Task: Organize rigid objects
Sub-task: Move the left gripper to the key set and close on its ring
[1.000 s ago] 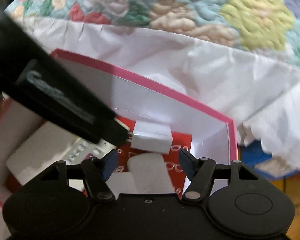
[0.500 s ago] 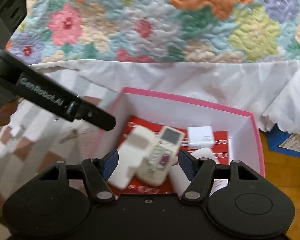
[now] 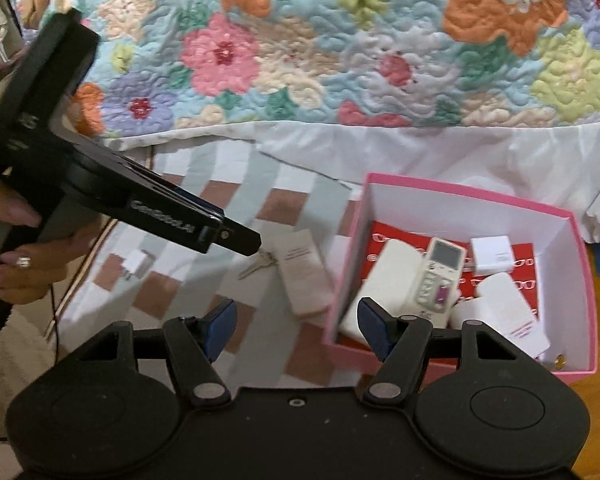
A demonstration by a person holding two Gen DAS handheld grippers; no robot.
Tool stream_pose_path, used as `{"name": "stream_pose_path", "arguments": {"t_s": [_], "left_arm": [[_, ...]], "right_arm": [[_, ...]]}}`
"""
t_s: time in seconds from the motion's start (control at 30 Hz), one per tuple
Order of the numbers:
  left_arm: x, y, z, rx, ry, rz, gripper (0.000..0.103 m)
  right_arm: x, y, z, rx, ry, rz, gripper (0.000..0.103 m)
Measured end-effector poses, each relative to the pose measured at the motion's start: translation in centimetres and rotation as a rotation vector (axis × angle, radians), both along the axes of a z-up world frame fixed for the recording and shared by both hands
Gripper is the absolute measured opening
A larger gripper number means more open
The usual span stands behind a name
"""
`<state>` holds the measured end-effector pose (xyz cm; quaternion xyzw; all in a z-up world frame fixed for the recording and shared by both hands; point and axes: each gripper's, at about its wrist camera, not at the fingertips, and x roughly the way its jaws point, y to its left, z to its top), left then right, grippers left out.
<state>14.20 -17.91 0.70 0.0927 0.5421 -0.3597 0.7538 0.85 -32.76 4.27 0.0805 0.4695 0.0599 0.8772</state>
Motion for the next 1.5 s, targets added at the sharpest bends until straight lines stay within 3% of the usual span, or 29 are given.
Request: {"name": "stream_pose_path", "arguments": {"t_s": [0.3, 0.4, 0.63, 0.83, 1.03, 1.17, 1.27, 1.3, 1.43, 1.5], "left_arm": [[-0.1, 4.4, -2.1, 0.016, 0.028, 0.022, 0.054], [0.3, 5.9, -3.6, 0.003, 0.026, 0.040, 0.054], [1.0, 8.2, -7.6, -0.043, -0.070, 0.074, 0.053], [2.3, 8.1, -11.2, -0.100, -0.079, 0.084, 0.052], [3.4, 5.6, -15.2, -0.069, -0.137, 0.044, 0.048], [4.6, 3.8, -17.1, 0.008, -0.190, 0.047, 0.048], [5.1, 3.1, -17.6, -0.024, -0.197, 0.017, 0.047], [5.3, 2.9, -17.6, -0.039, -0.205, 0.003, 0.046], [5.7, 2.2, -17.6, -0.095, -0.182, -0.067, 0.012], [5.4, 2.4, -17.5, -0.101, -0.185, -0.064, 0.008]], "right_arm": [[-0.3, 4.2, 0.1, 0.017, -0.035, 0.096, 0.071], [0.2, 5.4, -1.5, 0.017, -0.034, 0.120, 0.072], [1.0, 6.6, -5.8, -0.006, -0.066, 0.129, 0.072], [3.2, 8.1, -10.8, -0.098, -0.100, 0.157, 0.072], [6.0, 10.3, -16.0, -0.184, -0.103, 0.215, 0.072], [7.1, 9.4, -17.4, -0.137, -0.106, 0.201, 0.072], [7.9, 8.6, -18.1, -0.126, -0.107, 0.187, 0.072], [8.1, 8.5, -18.4, -0.132, -0.104, 0.186, 0.072], [8.7, 7.8, -19.0, -0.119, -0.080, 0.208, 0.072], [8.7, 7.9, -19.2, -0.128, -0.085, 0.221, 0.072]]}}
